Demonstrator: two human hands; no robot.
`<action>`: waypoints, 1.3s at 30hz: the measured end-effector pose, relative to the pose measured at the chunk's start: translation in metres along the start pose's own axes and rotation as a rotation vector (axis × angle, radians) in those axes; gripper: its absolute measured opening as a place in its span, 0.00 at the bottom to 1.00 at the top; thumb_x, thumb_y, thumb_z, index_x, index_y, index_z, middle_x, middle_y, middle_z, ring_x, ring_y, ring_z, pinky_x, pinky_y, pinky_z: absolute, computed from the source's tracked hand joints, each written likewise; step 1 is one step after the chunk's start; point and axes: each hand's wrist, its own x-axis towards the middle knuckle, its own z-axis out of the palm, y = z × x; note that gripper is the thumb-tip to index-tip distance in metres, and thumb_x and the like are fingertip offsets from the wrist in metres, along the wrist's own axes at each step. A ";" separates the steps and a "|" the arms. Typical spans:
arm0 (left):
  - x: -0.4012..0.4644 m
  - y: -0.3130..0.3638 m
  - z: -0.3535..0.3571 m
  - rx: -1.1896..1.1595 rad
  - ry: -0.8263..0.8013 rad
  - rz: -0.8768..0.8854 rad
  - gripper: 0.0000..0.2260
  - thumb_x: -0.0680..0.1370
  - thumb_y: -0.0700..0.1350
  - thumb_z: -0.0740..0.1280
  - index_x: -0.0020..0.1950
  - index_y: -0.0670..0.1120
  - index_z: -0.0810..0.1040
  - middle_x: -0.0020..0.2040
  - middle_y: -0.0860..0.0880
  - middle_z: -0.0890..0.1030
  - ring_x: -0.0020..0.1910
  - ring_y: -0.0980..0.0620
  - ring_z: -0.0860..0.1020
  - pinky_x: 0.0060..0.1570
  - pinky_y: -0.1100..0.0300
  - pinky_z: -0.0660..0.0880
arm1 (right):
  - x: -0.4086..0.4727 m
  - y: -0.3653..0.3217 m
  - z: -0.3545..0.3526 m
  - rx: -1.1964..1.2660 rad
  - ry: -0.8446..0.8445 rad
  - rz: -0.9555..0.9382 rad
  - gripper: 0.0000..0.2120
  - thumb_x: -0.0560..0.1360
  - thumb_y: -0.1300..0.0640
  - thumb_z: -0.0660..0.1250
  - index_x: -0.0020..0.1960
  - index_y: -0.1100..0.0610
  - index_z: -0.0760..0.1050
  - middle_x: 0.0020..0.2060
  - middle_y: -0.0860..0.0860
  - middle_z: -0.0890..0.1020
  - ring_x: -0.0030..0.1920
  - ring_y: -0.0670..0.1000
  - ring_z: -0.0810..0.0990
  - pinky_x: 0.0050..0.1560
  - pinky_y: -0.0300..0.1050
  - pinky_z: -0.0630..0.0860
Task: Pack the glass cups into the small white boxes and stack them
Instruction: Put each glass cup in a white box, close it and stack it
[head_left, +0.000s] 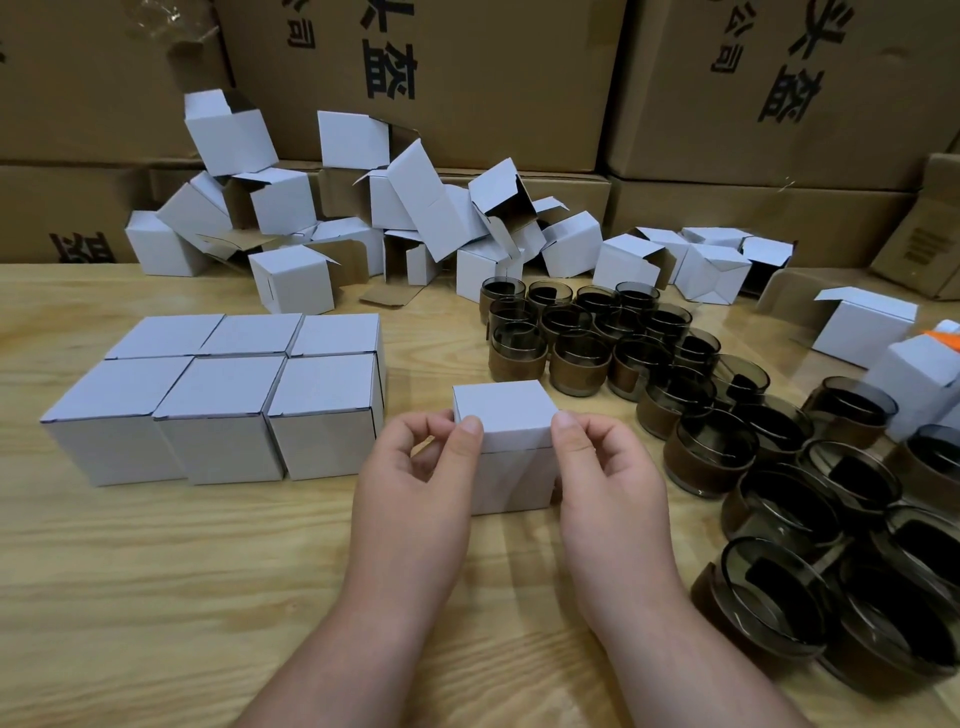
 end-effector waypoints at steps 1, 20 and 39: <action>0.000 0.000 0.000 -0.012 0.000 -0.007 0.09 0.78 0.49 0.74 0.46 0.47 0.78 0.51 0.61 0.86 0.49 0.62 0.84 0.50 0.60 0.78 | 0.000 0.000 0.000 0.000 0.004 -0.002 0.06 0.80 0.52 0.69 0.44 0.48 0.81 0.44 0.42 0.86 0.42 0.38 0.82 0.40 0.32 0.75; 0.003 -0.001 0.000 -0.024 -0.004 -0.065 0.04 0.80 0.42 0.71 0.48 0.48 0.77 0.52 0.61 0.85 0.52 0.58 0.84 0.53 0.55 0.78 | 0.001 0.000 0.000 0.002 0.005 0.006 0.02 0.74 0.50 0.71 0.45 0.47 0.79 0.39 0.43 0.84 0.40 0.40 0.81 0.39 0.36 0.75; 0.005 -0.002 0.000 0.023 -0.031 -0.125 0.12 0.70 0.52 0.68 0.53 0.55 0.77 0.50 0.58 0.85 0.55 0.54 0.83 0.58 0.51 0.79 | 0.003 0.001 0.000 0.000 0.018 0.041 0.01 0.75 0.53 0.70 0.44 0.48 0.79 0.42 0.47 0.85 0.44 0.48 0.82 0.47 0.50 0.79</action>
